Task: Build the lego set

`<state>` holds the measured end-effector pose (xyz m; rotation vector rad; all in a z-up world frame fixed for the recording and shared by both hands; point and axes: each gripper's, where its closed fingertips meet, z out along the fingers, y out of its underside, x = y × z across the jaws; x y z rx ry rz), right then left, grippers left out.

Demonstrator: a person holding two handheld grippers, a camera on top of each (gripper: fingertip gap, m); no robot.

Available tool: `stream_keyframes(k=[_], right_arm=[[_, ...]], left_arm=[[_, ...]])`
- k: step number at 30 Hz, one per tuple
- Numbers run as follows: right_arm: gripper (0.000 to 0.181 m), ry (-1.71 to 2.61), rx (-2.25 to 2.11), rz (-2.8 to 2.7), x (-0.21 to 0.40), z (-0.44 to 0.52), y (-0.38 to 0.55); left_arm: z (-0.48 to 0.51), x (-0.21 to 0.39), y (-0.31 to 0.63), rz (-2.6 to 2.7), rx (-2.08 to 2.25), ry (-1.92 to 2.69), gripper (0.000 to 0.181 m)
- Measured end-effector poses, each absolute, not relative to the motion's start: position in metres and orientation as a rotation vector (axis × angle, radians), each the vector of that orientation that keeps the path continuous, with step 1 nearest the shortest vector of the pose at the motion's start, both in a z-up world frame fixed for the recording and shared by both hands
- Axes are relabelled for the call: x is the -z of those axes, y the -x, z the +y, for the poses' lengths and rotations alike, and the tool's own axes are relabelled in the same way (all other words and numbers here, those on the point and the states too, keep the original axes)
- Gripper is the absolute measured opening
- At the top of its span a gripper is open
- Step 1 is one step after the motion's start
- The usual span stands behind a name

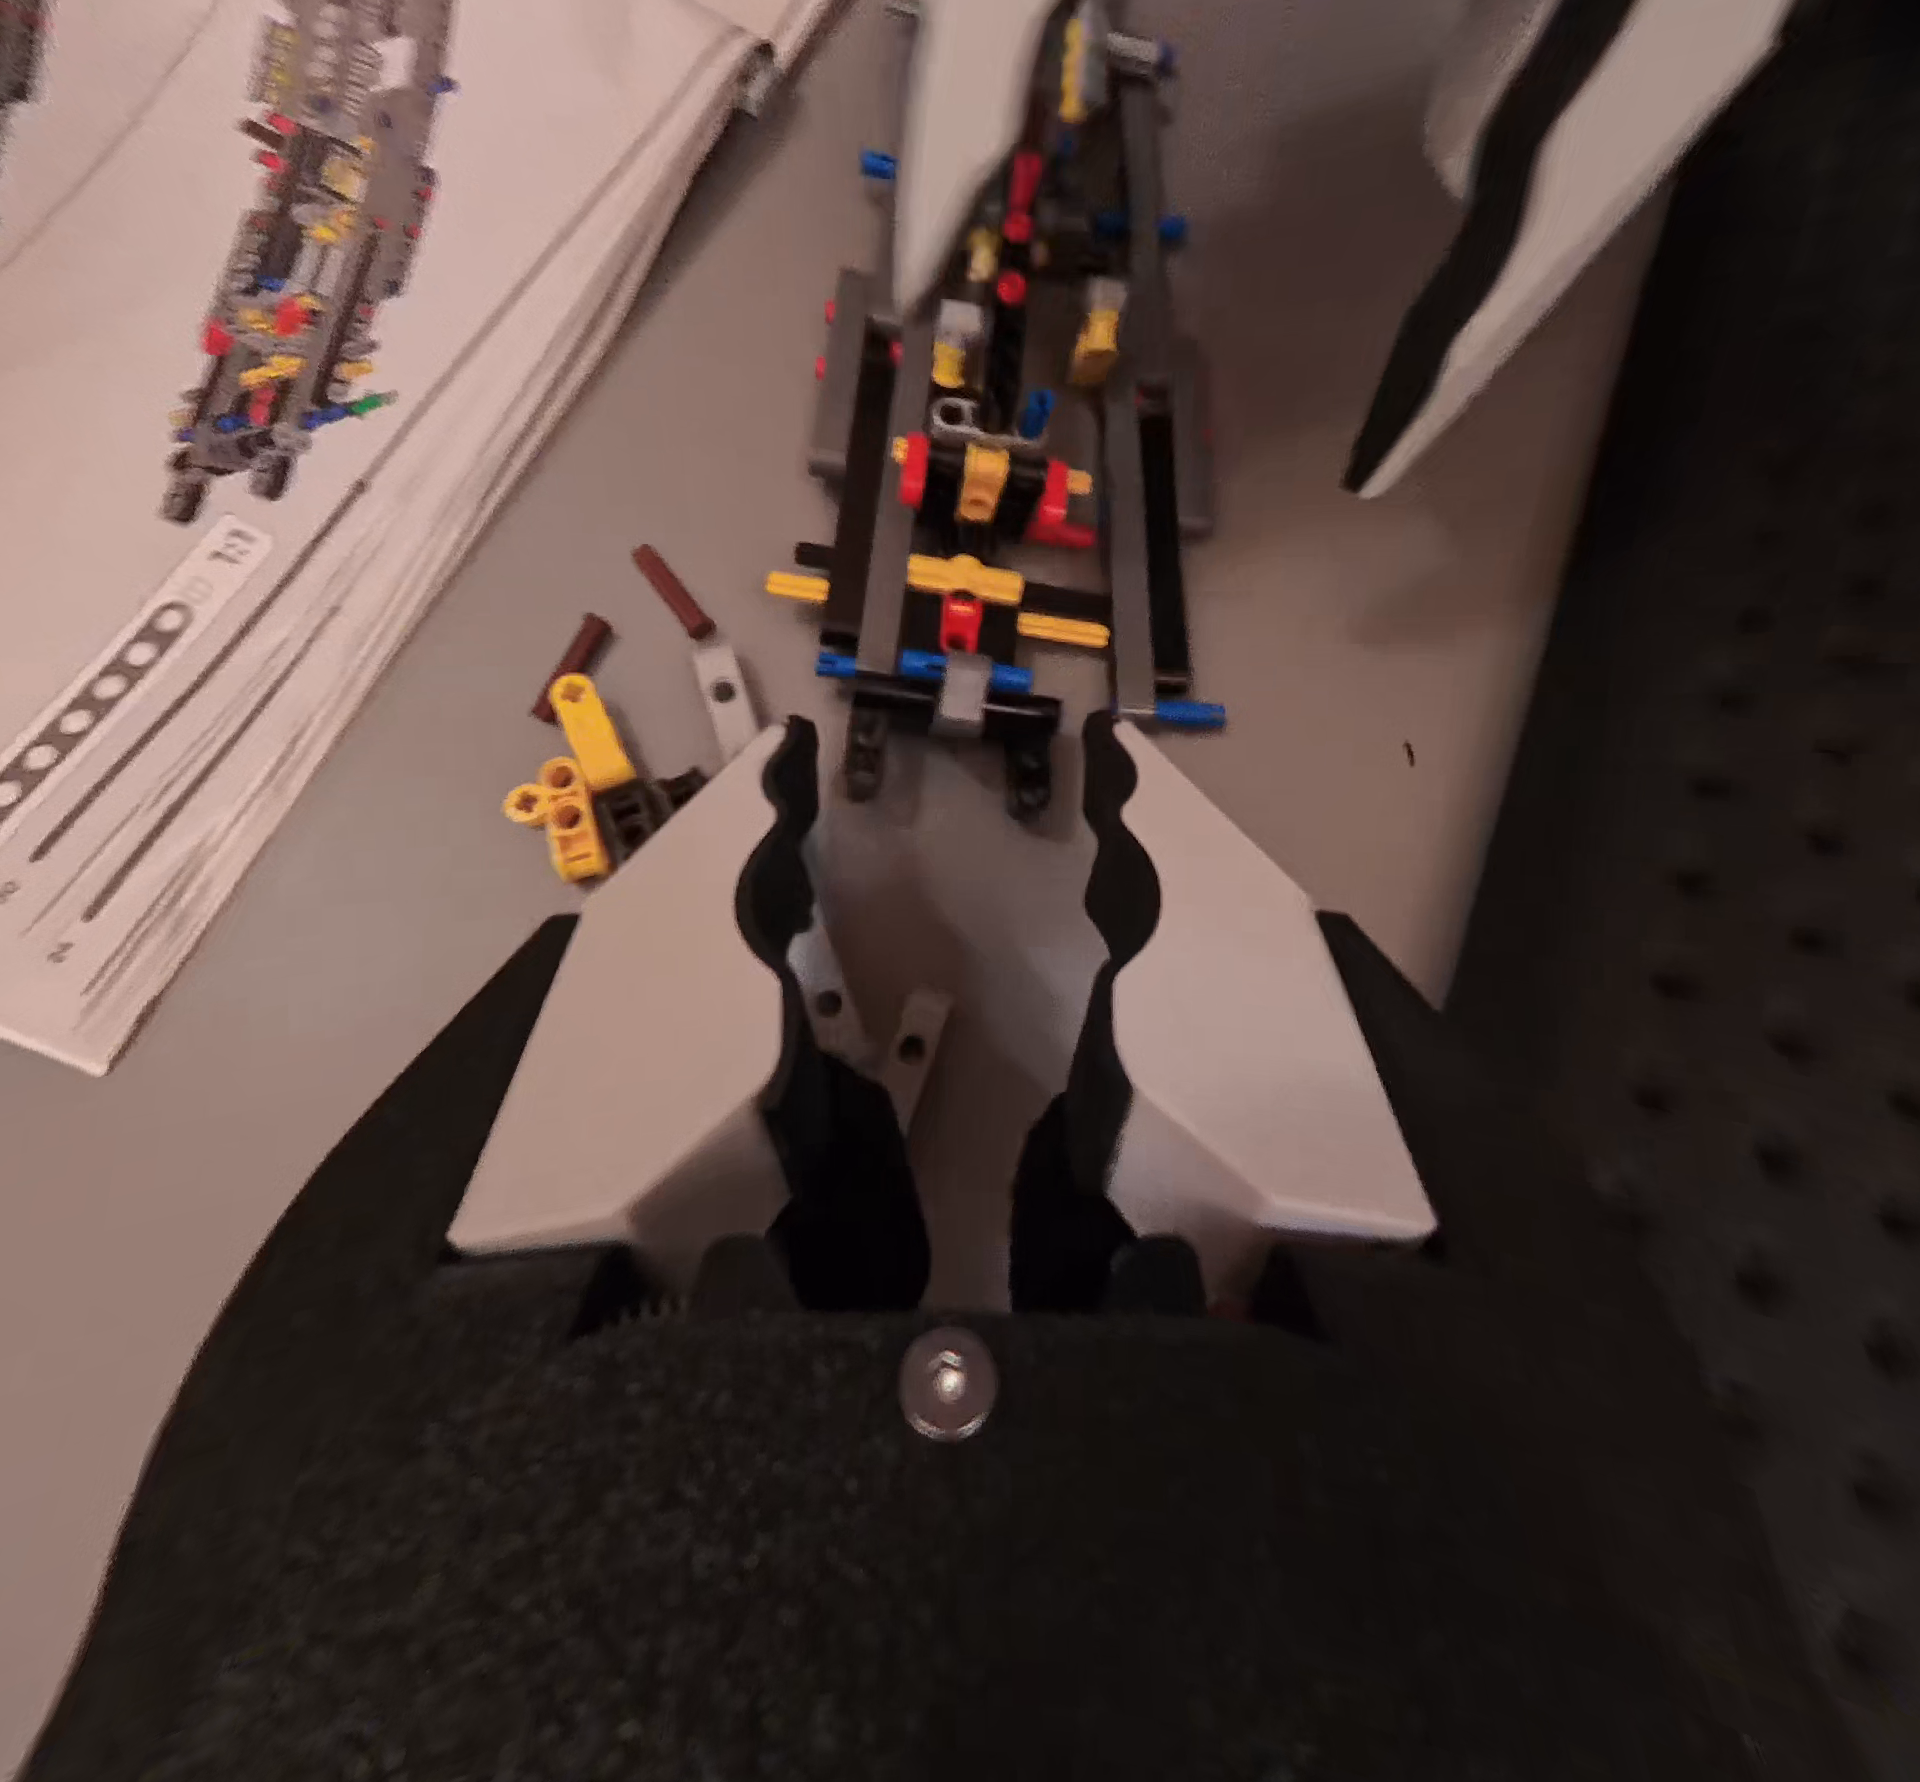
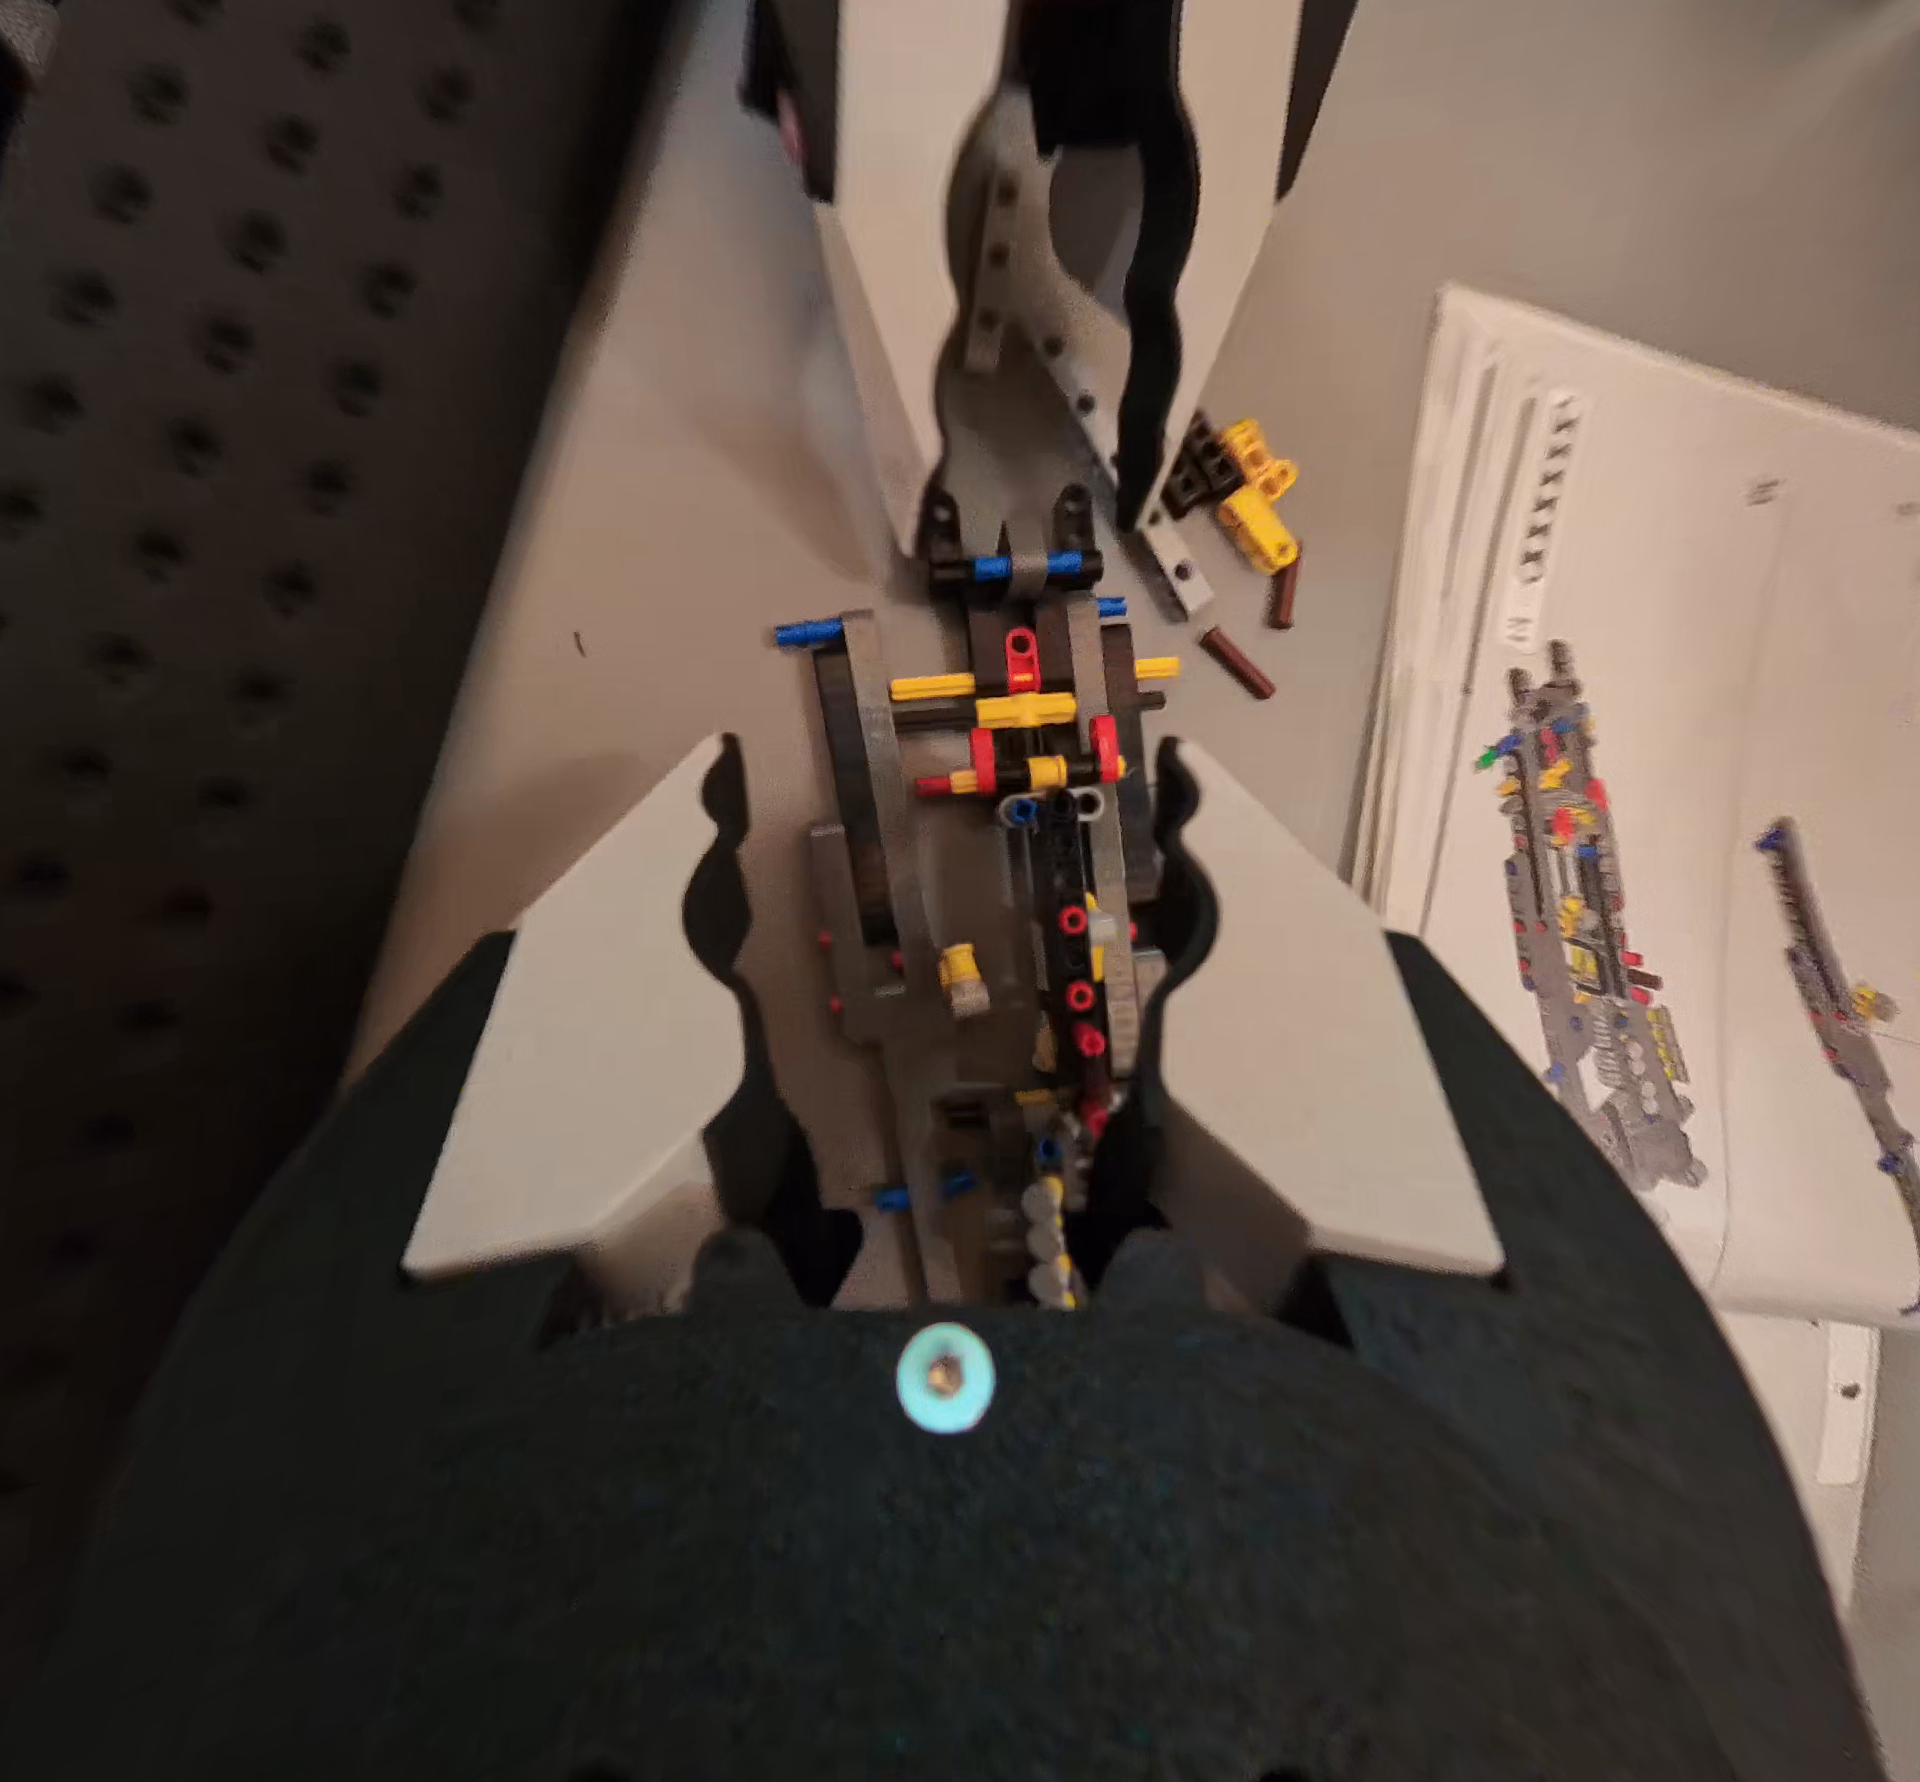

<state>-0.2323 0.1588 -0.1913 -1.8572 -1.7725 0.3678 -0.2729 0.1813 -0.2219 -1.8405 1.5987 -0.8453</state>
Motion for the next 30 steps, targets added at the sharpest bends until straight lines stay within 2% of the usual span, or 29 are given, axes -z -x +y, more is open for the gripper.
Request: stream_keyframes(k=[2, 5, 10, 20, 22, 30], right_arm=[[0.085, 1.884, -0.326, -1.862, 0.205, 0.165, 0.237], [0.089, 1.904, -0.302, -1.928, 0.220, 0.172, 0.242], [0.092, 1.990, -0.278, -2.010, 0.237, 0.175, 0.239], [0.081, 2.036, -0.337, -2.037, 0.240, 0.170, 0.238], [0.073, 2.047, -0.361, -2.026, 0.239, 0.170, 0.237], [0.072, 2.023, -0.353, -2.057, 0.239, 0.170, 0.236]], left_arm=[[0.176, 0.225, 0.271, 1.645, 0.826, 1.822, 0.050], [0.176, 0.233, 0.270, 1.689, 0.747, 1.824, 0.052], [0.176, 0.237, 0.269, 1.708, 0.703, 1.828, 0.044], [0.172, 0.236, 0.267, 1.682, 0.722, 1.858, 0.043], [0.171, 0.236, 0.266, 1.678, 0.737, 1.863, 0.043], [0.169, 0.237, 0.263, 1.692, 0.707, 1.835, 0.043]])
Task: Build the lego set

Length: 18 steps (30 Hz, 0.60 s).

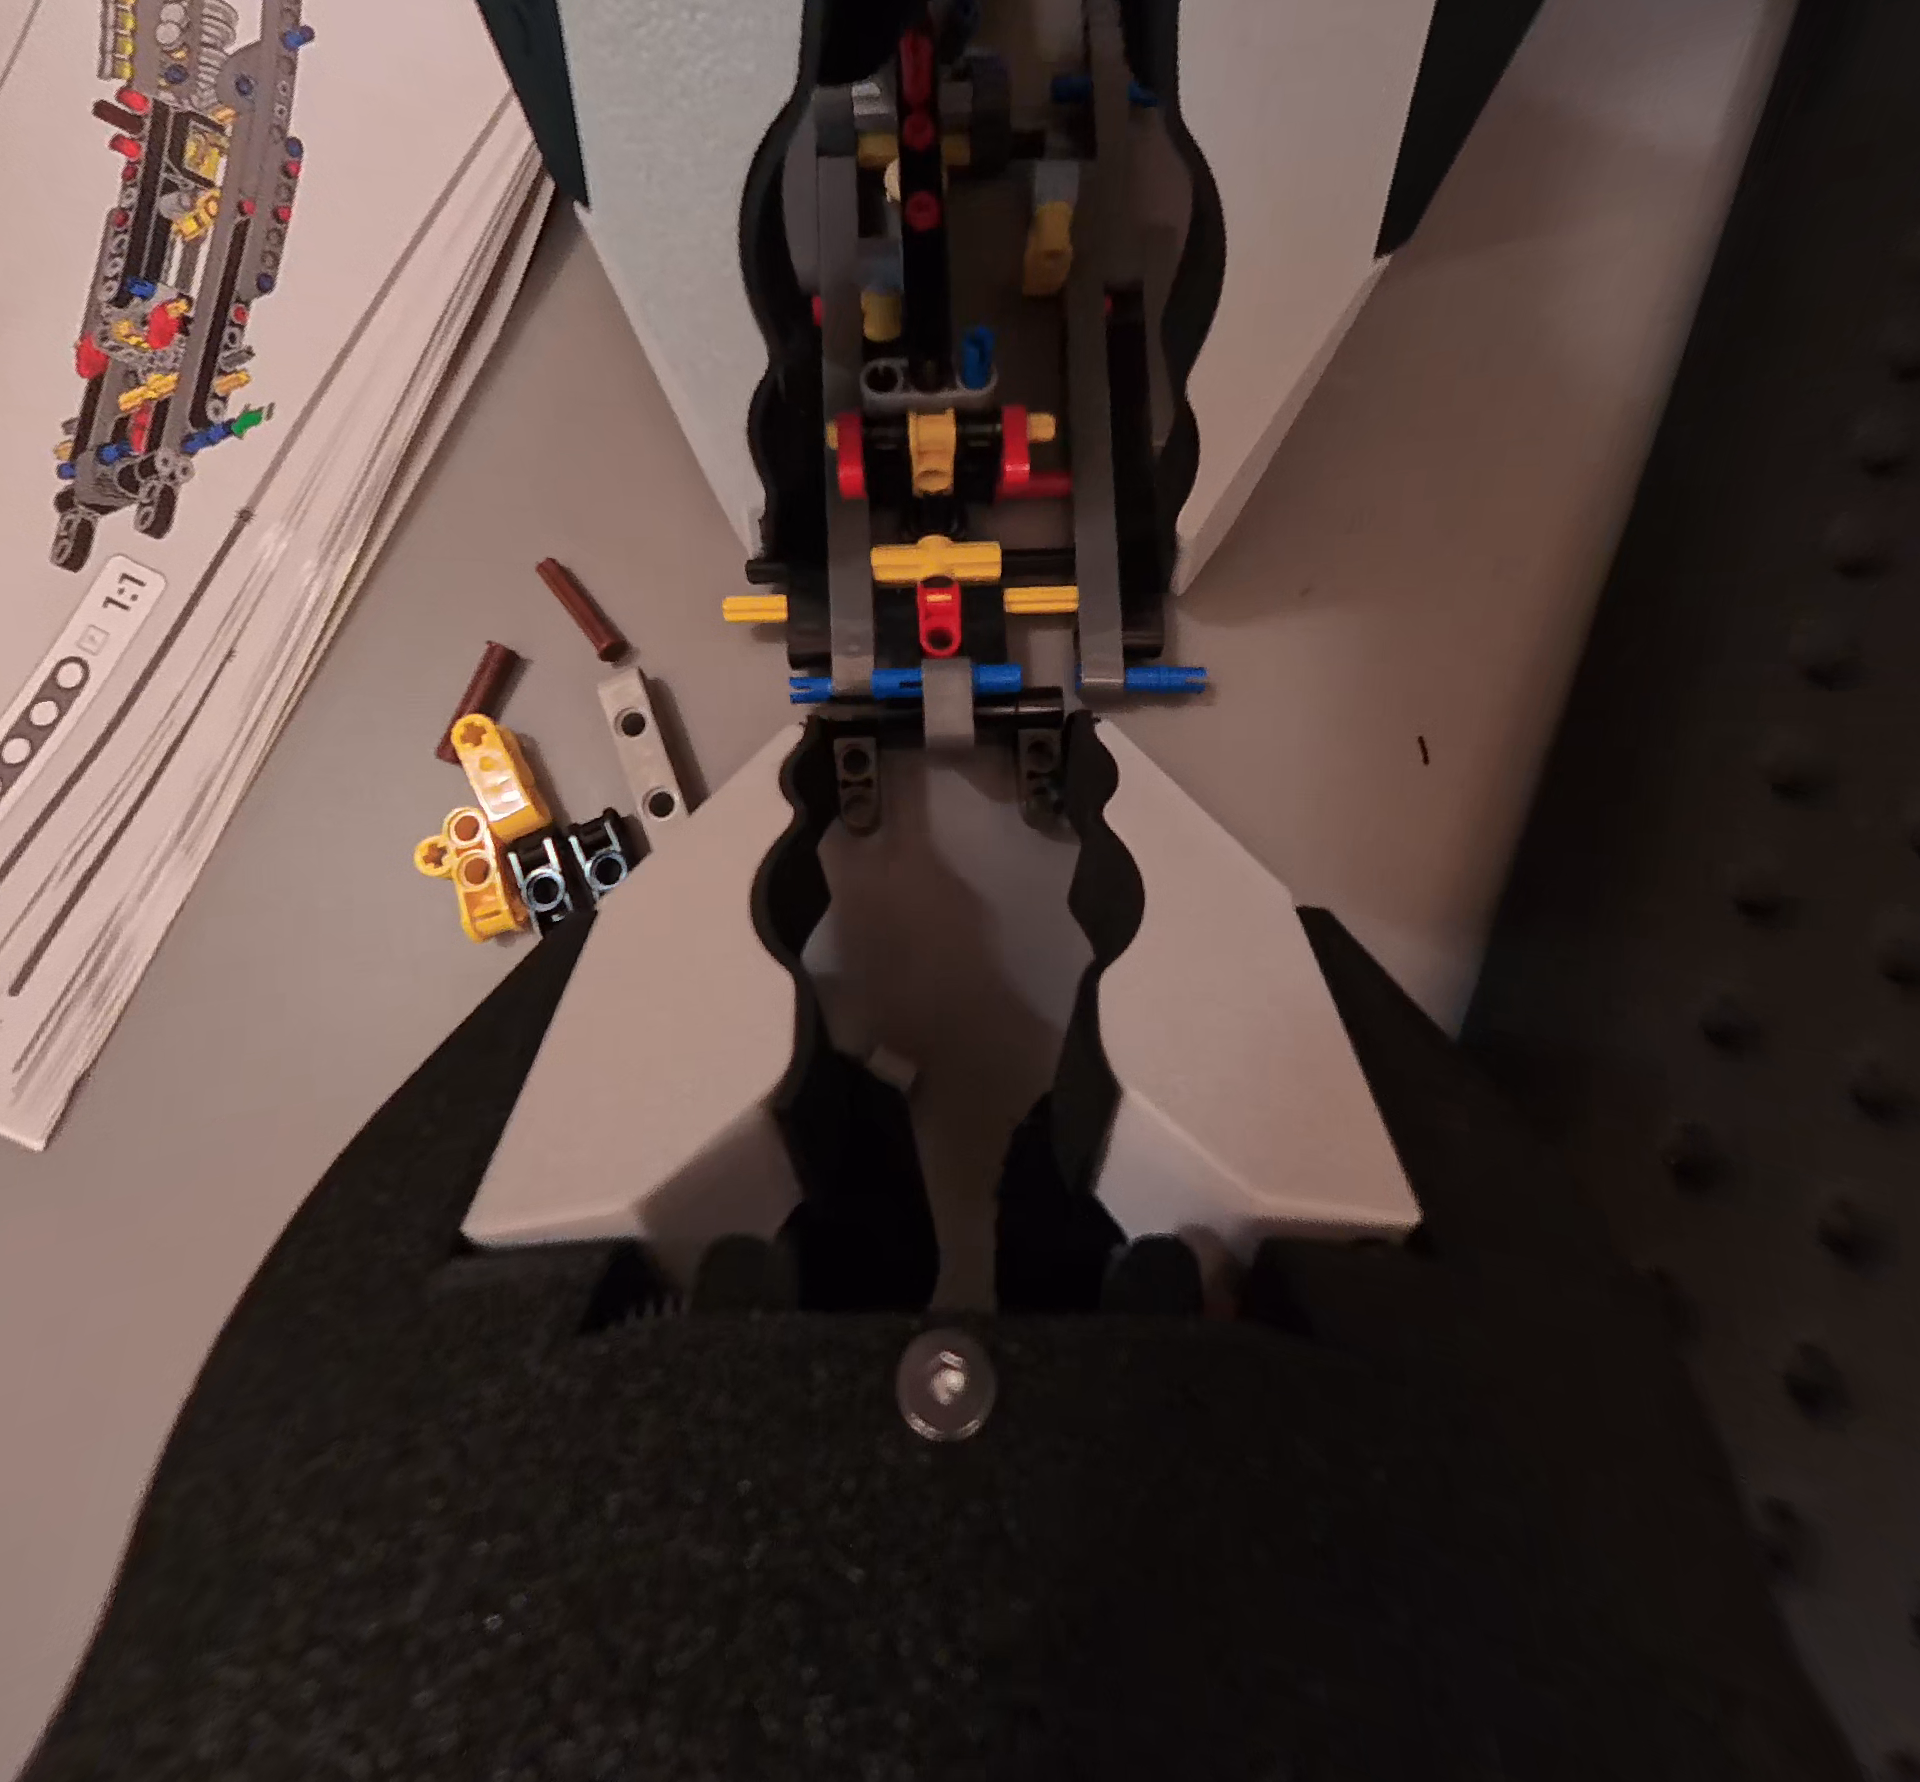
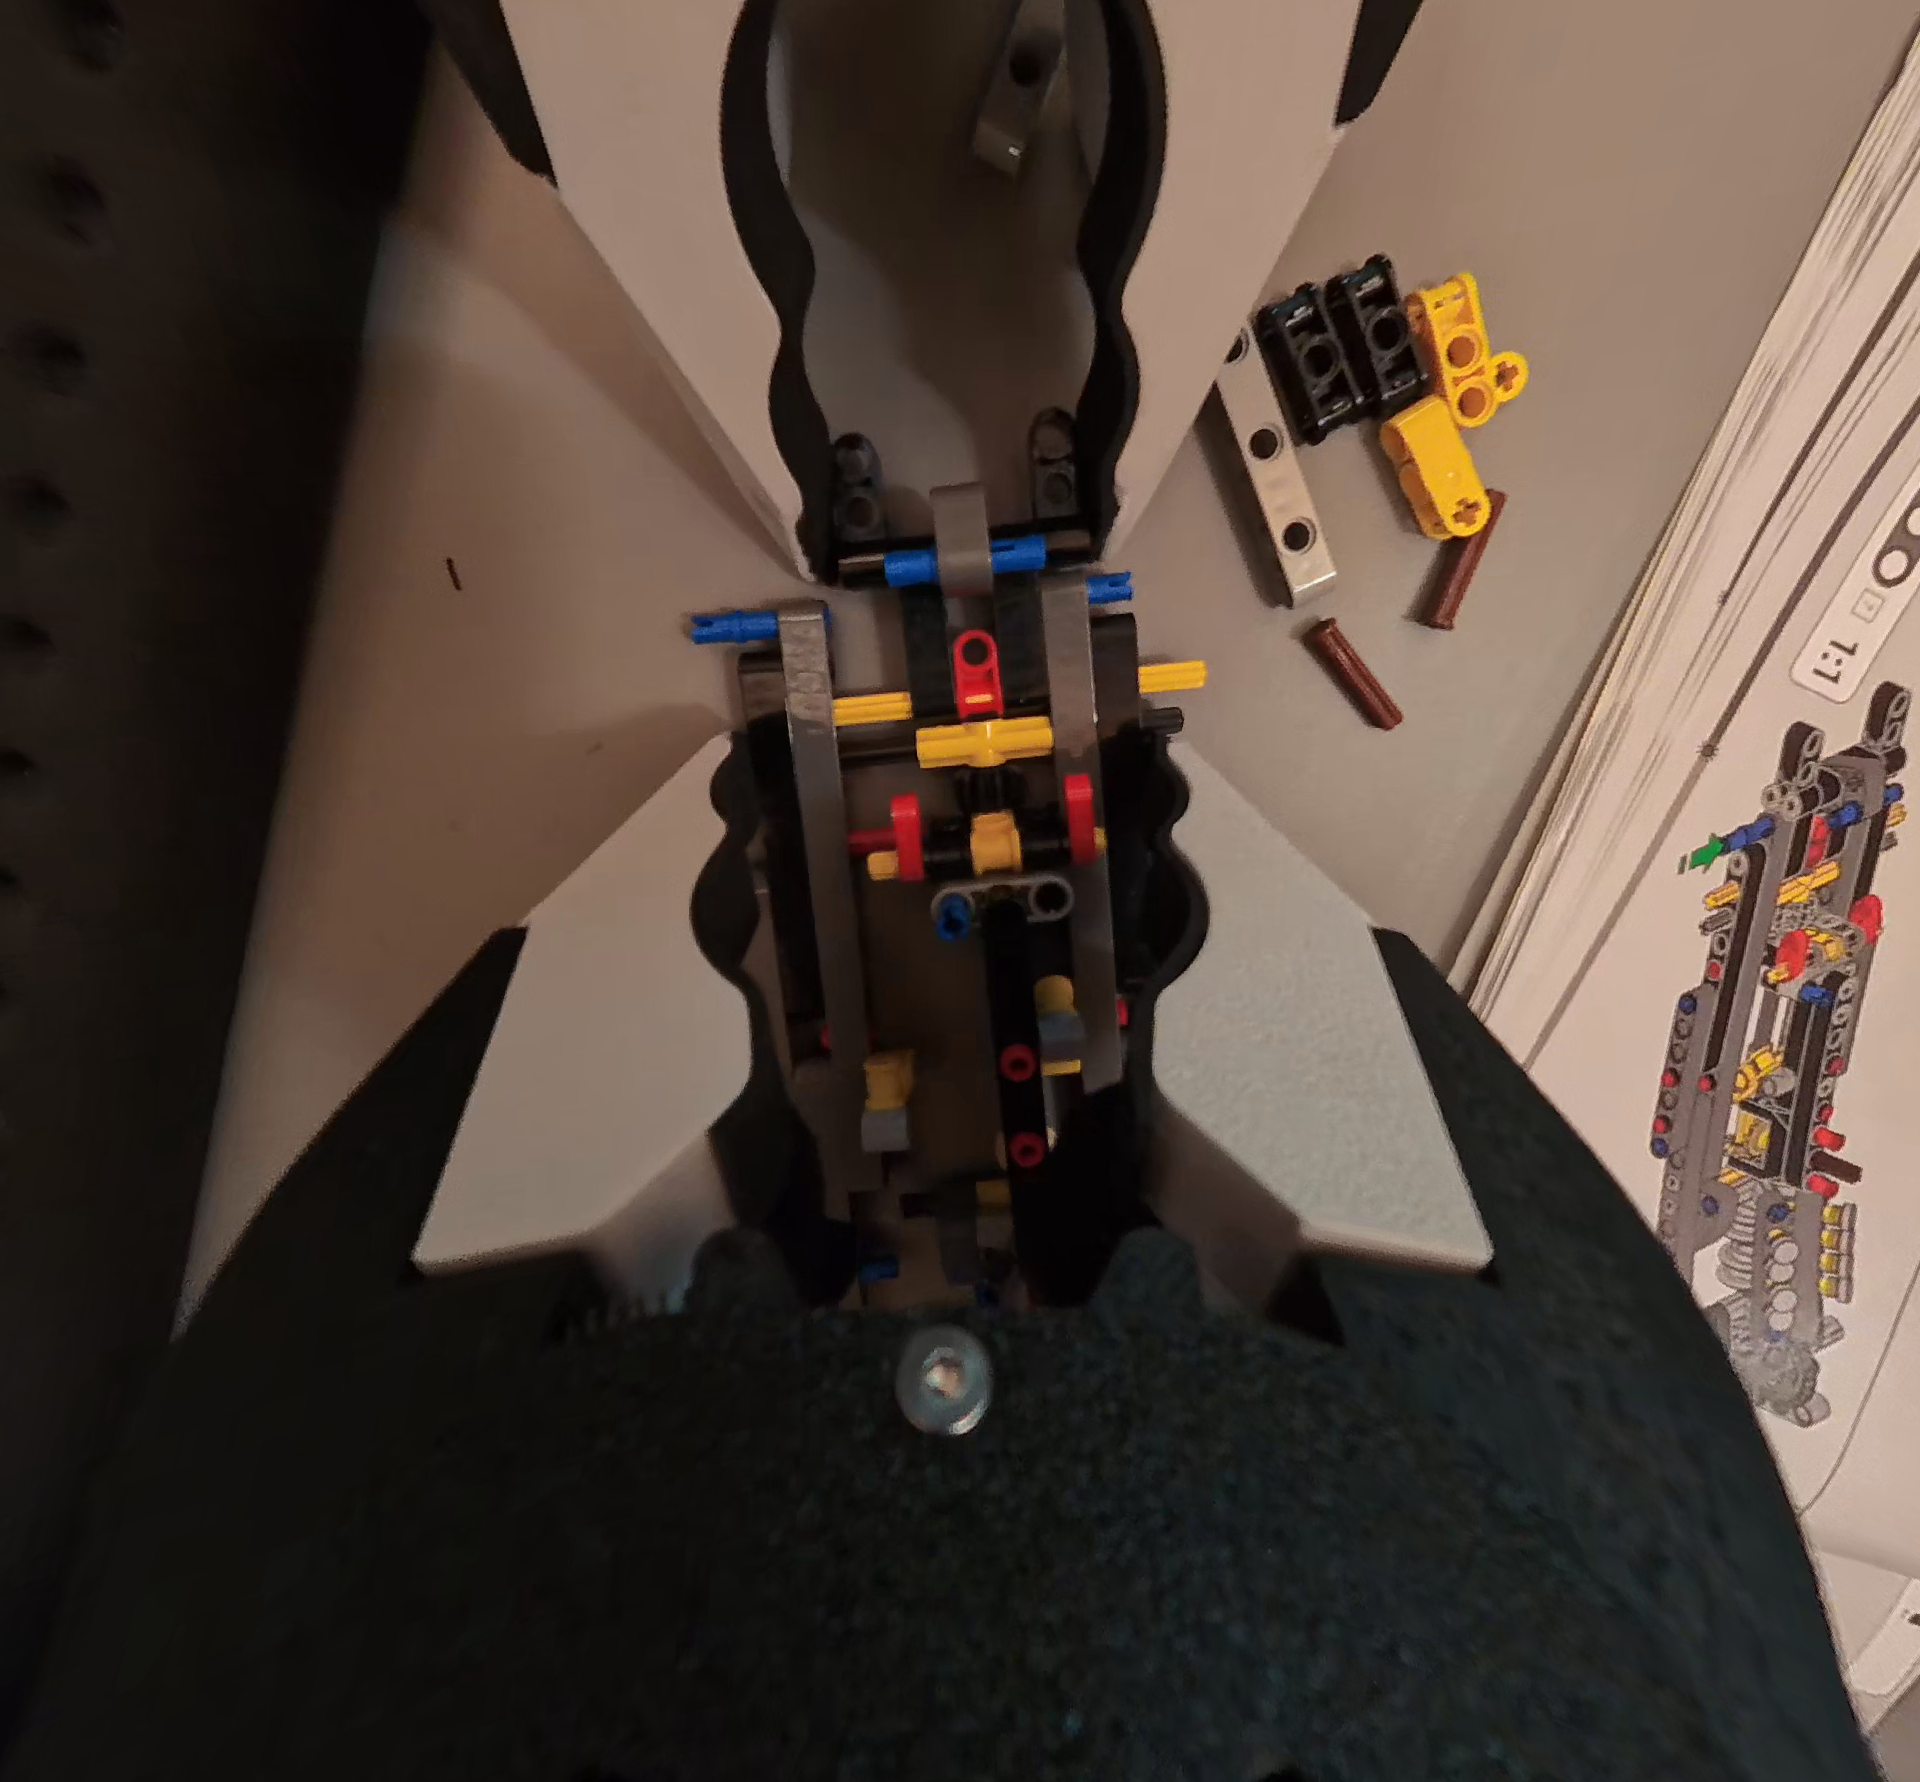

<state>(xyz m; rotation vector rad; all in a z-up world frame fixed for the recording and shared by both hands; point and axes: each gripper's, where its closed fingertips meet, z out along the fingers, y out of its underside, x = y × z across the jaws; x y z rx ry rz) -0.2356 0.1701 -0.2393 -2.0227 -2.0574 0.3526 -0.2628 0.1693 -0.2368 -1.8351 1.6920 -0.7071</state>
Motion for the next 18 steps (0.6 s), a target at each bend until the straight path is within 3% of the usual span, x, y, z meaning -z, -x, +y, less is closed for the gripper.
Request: stream_keyframes(k=[6, 11, 15, 18], right_arm=[[0.079, 1.980, -0.479, -1.959, 0.213, 0.172, 0.232], [0.072, 1.998, -0.447, -1.737, 0.169, 0.202, 0.158], [0.088, 2.099, -0.518, -1.617, 0.183, 0.205, 0.093], [0.089, 2.096, -0.577, -1.635, 0.200, 0.193, 0.076]], left_arm=[[0.169, 0.235, 0.264, 1.683, 0.717, 1.829, 0.054], [0.170, 0.216, 0.261, 1.598, 0.782, 1.819, 0.065], [0.164, 0.210, 0.245, 1.610, 0.759, 1.790, 0.078], [0.163, 0.220, 0.235, 1.657, 0.687, 1.804, 0.085]])
